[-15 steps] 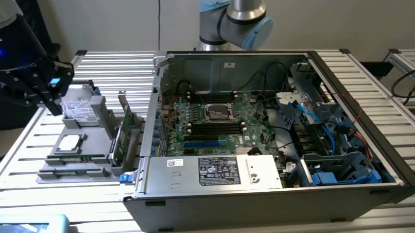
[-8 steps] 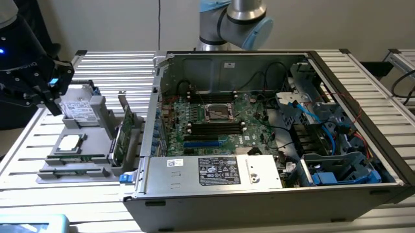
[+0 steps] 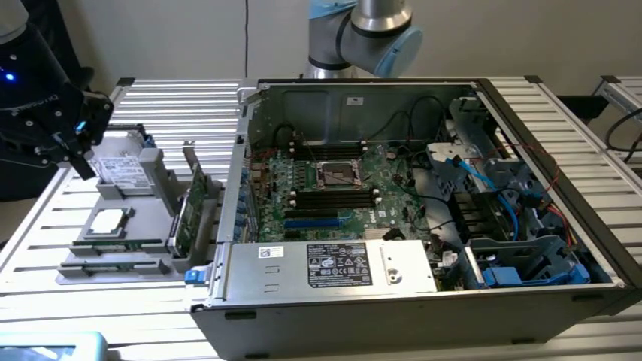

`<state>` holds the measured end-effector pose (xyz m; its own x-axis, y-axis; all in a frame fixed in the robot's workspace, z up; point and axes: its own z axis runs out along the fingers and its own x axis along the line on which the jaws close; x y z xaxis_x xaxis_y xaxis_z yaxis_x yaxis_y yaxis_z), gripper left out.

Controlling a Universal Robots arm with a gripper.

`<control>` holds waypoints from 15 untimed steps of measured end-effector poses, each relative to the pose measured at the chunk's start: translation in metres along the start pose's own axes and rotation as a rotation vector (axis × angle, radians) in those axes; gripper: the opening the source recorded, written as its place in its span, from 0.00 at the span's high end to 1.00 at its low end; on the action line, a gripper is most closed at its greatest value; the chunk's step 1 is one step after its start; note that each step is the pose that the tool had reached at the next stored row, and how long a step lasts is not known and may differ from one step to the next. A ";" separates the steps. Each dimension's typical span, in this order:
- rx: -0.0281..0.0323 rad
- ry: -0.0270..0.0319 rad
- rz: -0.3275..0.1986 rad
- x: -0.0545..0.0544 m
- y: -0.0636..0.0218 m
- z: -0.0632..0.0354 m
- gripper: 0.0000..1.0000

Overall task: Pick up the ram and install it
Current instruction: 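Pick up the ram and move it above insertion slot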

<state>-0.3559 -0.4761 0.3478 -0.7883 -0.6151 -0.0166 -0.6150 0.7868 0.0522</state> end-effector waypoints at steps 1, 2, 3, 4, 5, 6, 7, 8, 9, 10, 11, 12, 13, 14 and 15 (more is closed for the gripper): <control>-0.0002 0.0010 -0.019 0.000 0.0000 0.0000 0.89; -0.0006 0.0020 -0.038 0.000 0.0000 0.0000 0.89; -0.0008 0.0029 -0.055 0.000 0.0000 0.0000 0.89; -0.0012 0.0039 -0.073 0.000 0.0000 0.0000 0.89; -0.0015 0.0048 -0.091 0.000 0.0000 0.0000 0.89; -0.0017 0.0057 -0.108 0.000 0.0000 0.0000 0.89; -0.0021 0.0067 -0.127 0.000 0.0000 0.0000 0.89; -0.0023 0.0076 -0.145 0.000 0.0000 0.0000 0.89; -0.0027 0.0085 -0.163 0.000 0.0000 0.0000 0.89; -0.0030 0.0096 -0.182 0.000 0.0000 0.0000 0.89; -0.0033 0.0105 -0.200 0.000 0.0000 0.0000 0.89; -0.0036 0.0114 -0.218 0.000 0.0000 0.0000 0.89; -0.0040 0.0123 -0.237 0.000 0.0000 0.0000 0.89; -0.0044 0.0132 -0.255 0.000 0.0000 0.0001 0.89; -0.0047 0.0141 -0.272 0.000 0.0000 0.0001 0.89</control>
<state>-0.3559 -0.4761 0.3477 -0.5936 -0.8046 -0.0168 -0.8041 0.5922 0.0523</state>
